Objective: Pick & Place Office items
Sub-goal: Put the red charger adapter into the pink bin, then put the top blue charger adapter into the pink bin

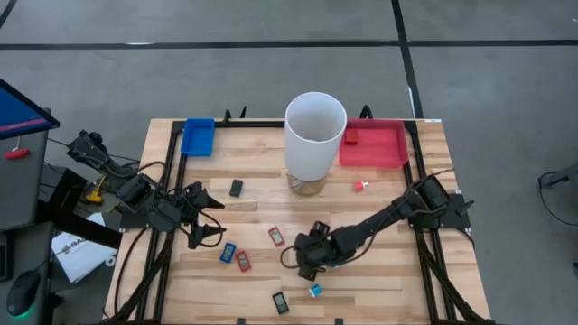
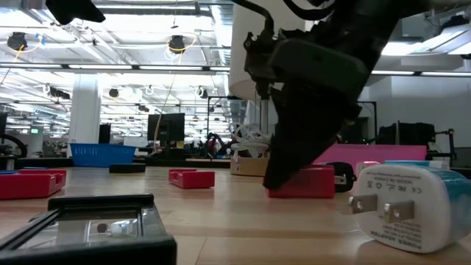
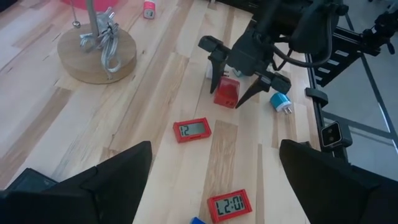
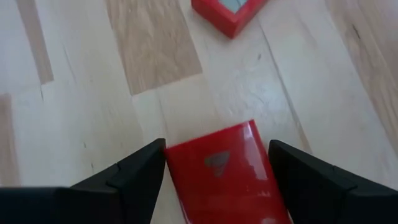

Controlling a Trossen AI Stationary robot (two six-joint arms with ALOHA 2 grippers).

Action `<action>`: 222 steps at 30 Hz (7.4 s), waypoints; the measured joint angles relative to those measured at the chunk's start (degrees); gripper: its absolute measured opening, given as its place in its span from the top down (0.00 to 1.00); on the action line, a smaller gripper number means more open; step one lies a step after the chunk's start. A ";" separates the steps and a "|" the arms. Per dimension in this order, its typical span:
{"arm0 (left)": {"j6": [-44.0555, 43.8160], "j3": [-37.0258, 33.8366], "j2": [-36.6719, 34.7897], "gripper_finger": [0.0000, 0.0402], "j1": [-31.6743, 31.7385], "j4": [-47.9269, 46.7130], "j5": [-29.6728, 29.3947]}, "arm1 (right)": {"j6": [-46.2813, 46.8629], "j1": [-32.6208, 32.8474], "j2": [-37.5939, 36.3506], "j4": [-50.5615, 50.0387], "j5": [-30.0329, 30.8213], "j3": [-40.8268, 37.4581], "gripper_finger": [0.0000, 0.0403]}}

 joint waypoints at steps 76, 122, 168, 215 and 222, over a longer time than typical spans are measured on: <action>-2.14 0.00 0.00 0.13 3.86 -0.33 -2.57 | 23.66 -55.46 -73.91 -37.12 12.56 -30.86 0.50; -5.05 0.00 0.00 0.13 4.88 -2.50 -0.66 | 9.67 -73.26 -17.13 -17.46 -0.88 -5.47 0.50; -4.39 0.00 -0.44 0.13 4.85 -2.53 1.75 | 5.24 -71.24 -21.68 -15.45 -0.97 -5.73 0.31; -6.52 0.09 11.52 0.13 -4.48 10.16 13.62 | 58.84 15.50 -45.28 -16.68 29.09 -19.71 0.30; -5.16 0.07 13.44 0.13 -0.84 11.96 12.14 | 49.36 13.28 -40.27 -4.65 18.36 -19.67 0.30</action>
